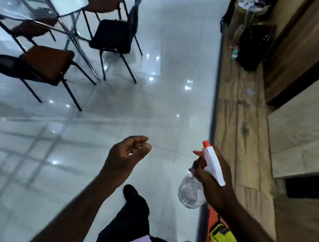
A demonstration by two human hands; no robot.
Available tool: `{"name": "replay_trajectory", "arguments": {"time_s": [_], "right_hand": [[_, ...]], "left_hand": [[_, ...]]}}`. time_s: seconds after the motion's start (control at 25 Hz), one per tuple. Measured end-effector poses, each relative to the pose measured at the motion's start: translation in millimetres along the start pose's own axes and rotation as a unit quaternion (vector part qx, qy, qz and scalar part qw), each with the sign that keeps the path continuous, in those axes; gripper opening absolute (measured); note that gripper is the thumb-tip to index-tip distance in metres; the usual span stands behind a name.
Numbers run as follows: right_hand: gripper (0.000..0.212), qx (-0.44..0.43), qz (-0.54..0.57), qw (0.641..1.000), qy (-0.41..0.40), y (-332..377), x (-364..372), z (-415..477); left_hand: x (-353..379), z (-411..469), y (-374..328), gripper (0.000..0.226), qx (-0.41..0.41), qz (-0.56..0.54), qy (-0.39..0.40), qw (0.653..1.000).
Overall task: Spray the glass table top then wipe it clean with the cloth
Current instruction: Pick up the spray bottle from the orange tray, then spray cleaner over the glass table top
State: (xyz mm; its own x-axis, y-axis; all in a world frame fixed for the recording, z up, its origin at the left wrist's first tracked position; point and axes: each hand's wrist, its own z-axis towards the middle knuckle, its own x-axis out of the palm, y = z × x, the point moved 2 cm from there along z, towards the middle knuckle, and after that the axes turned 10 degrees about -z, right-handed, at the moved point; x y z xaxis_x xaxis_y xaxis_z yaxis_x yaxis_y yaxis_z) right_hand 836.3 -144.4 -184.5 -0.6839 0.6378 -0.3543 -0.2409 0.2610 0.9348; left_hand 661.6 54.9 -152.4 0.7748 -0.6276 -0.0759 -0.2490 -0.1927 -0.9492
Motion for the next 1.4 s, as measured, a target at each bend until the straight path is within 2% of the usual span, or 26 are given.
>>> {"name": "replay_trajectory", "arguments": {"time_s": [0.08,0.2,0.36,0.44,0.56,0.76,0.92,1.12,1.24,1.32,1.4], "right_hand": [[0.056,0.005,0.030,0.999,0.015,33,52,53],[0.037,0.009,0.073,0.997,0.022,95,121,122],[0.023,-0.005,0.163,0.985,0.050,182,210,210],[0.025,-0.012,0.211,0.975,0.061,213,245,255],[0.044,-0.022,0.237,0.967,0.094,241,298,324],[0.037,-0.012,0.275,0.951,0.140,267,381,468],[0.041,-0.051,0.255,0.948,0.183,299,429,585],[0.013,-0.082,0.175,0.953,0.234,324,514,696],[0.034,-0.076,0.116,0.953,0.268,323,567,753],[0.040,-0.063,0.081,0.952,0.288,324,607,795],[0.040,-0.058,0.059,0.952,0.294,329,641,833]], "left_hand": [[-62,20,-10,0.053,0.006,-0.038,-0.044,0.998],[-147,45,-31,0.056,0.013,-0.063,-0.086,0.994],[-252,92,-67,0.056,0.031,-0.091,-0.157,0.983],[-286,123,-81,0.054,0.042,-0.096,-0.173,0.979],[-322,180,-95,0.054,0.054,-0.077,-0.178,0.979],[-374,312,-126,0.057,0.051,-0.046,-0.186,0.980],[-414,408,-173,0.060,0.044,-0.045,-0.206,0.977],[-473,509,-192,0.055,0.029,-0.051,-0.241,0.969],[-519,567,-189,0.048,0.014,-0.066,-0.264,0.962],[-561,616,-186,0.046,0.015,-0.095,-0.285,0.954],[-601,664,-189,0.053,0.017,-0.124,-0.294,0.948]]}}
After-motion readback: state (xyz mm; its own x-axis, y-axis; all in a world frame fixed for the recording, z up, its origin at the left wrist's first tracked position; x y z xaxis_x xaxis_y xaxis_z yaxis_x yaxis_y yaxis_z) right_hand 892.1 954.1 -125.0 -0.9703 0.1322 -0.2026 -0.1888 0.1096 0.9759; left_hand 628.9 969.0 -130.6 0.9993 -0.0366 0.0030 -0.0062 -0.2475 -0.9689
